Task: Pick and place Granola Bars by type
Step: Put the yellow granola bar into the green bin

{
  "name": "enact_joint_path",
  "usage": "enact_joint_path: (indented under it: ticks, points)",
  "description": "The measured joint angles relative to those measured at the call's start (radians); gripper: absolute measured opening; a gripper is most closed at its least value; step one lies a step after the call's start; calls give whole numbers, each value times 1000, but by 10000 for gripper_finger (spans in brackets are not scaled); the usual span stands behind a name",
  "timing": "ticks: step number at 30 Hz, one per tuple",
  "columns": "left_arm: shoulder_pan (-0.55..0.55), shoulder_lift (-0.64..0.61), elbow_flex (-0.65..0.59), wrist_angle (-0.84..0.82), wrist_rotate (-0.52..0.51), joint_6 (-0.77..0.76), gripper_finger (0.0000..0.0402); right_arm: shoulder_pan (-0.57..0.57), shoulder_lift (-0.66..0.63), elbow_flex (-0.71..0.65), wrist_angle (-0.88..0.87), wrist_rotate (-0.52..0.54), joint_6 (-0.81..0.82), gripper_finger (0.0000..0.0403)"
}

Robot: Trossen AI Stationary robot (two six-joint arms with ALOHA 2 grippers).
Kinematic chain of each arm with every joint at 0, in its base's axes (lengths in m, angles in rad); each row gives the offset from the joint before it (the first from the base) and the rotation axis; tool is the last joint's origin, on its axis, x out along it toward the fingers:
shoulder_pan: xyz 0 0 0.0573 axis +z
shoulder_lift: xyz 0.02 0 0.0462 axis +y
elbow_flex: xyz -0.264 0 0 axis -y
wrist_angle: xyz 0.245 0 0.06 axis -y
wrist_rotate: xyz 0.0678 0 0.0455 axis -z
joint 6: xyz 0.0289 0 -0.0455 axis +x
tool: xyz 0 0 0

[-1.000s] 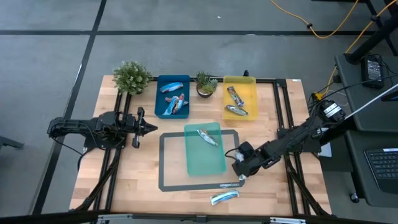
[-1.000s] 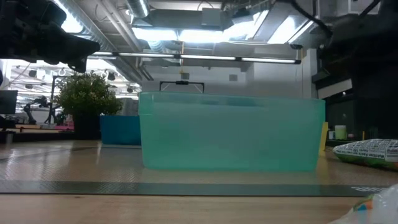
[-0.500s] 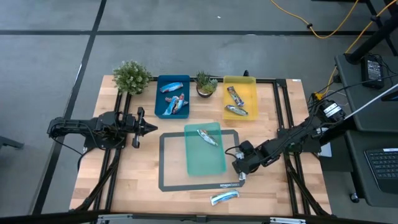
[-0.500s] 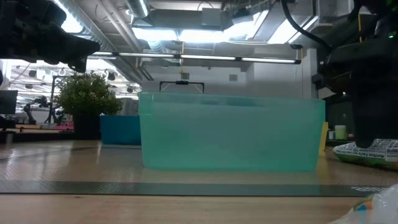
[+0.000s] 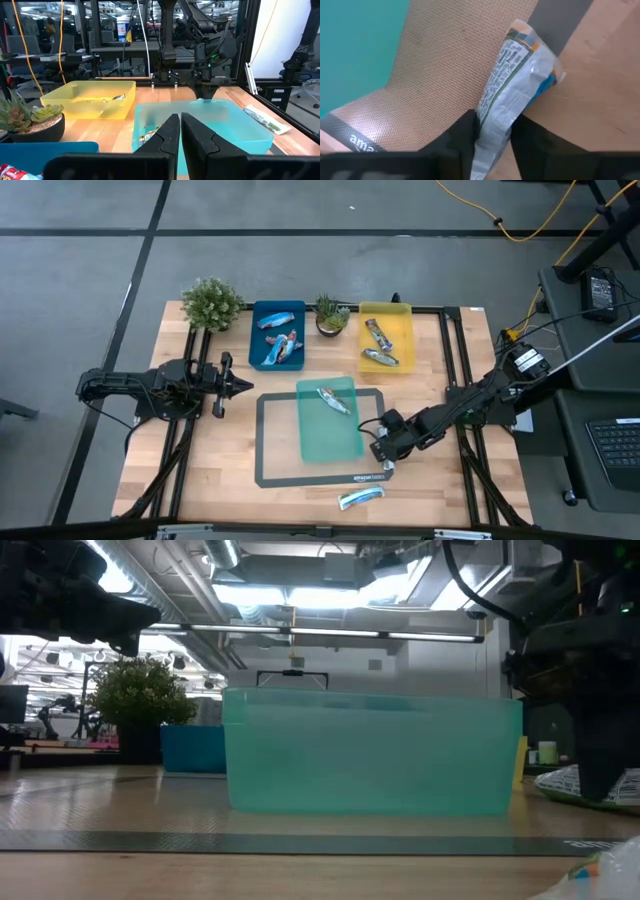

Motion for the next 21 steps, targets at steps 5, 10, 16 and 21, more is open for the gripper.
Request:
enact_joint_path:
  ticks: [5, 10, 16, 21]
  points:
    - [0, 0, 0, 0, 0, 0, 10, 0, -19, 5, 9, -15, -2, 83]
    - [0, 0, 0, 0, 0, 0, 9, 0, -80, 5, 2, -33, -3, 75]
    - [0, 0, 0, 0, 0, 0, 13, 0, -216, 5, -21, -28, -4, 74]
    - [0, 0, 0, 0, 0, 0, 8, 0, -354, 5, -33, 30, -50, 74]
